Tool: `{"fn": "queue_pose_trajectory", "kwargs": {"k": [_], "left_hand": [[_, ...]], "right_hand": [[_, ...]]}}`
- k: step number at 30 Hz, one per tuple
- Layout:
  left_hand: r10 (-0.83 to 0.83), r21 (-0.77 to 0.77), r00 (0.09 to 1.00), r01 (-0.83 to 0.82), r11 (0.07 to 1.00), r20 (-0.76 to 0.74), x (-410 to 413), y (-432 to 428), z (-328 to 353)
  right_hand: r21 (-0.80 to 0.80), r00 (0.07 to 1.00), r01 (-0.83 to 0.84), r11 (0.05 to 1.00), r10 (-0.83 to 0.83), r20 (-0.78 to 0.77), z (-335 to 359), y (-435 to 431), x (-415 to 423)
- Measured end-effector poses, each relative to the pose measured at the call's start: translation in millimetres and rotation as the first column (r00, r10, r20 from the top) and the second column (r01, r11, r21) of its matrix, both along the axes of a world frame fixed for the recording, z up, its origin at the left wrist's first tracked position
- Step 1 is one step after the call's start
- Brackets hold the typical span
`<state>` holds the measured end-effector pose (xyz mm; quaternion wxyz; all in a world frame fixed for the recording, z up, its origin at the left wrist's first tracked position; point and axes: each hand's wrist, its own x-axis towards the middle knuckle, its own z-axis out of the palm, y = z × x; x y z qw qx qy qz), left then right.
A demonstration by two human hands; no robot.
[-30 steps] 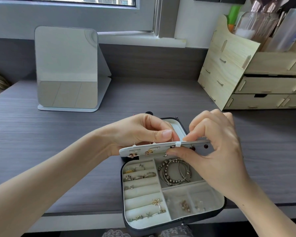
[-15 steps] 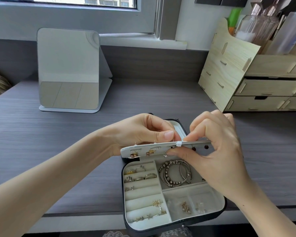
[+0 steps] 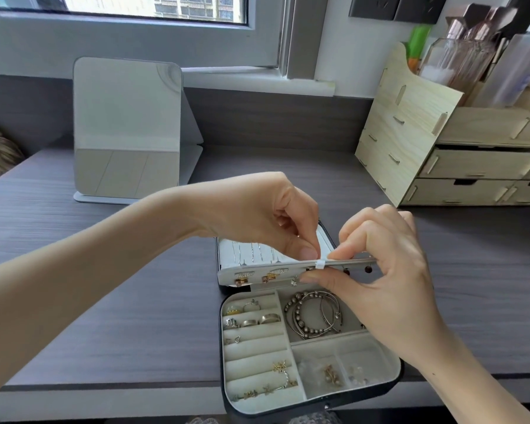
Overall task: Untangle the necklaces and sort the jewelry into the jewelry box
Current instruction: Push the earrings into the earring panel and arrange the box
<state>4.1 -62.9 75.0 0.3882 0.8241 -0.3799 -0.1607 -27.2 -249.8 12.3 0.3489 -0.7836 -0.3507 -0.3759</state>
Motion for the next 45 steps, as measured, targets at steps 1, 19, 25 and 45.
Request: {"fn": "queue_pose_trajectory", "kwargs": {"k": [1,19,25,45], "left_hand": [[-0.003,0.023,1.000,0.003,1.000,0.019,0.0,-0.6,2.3],[0.128,-0.177,0.907,-0.214,0.961,-0.402,-9.3,6.0,-21.1],[0.078,-0.258,0.794,-0.286,0.923,-0.603,-10.6,2.5,-38.3],[-0.167,-0.383,0.646,-0.210,0.900,-0.745,-7.4,7.4,-43.3]], "right_hand": [[-0.001,1.000,0.000,1.000,0.000,-0.001,0.3,0.0,0.1],[0.004,0.998,-0.068,0.998,0.068,0.012,-0.7,-3.0,2.0],[-0.012,0.998,-0.070,0.997,0.070,0.007,0.3,-3.0,1.9],[-0.021,0.999,-0.036,0.999,0.036,-0.006,-0.6,-4.0,-1.0]]}}
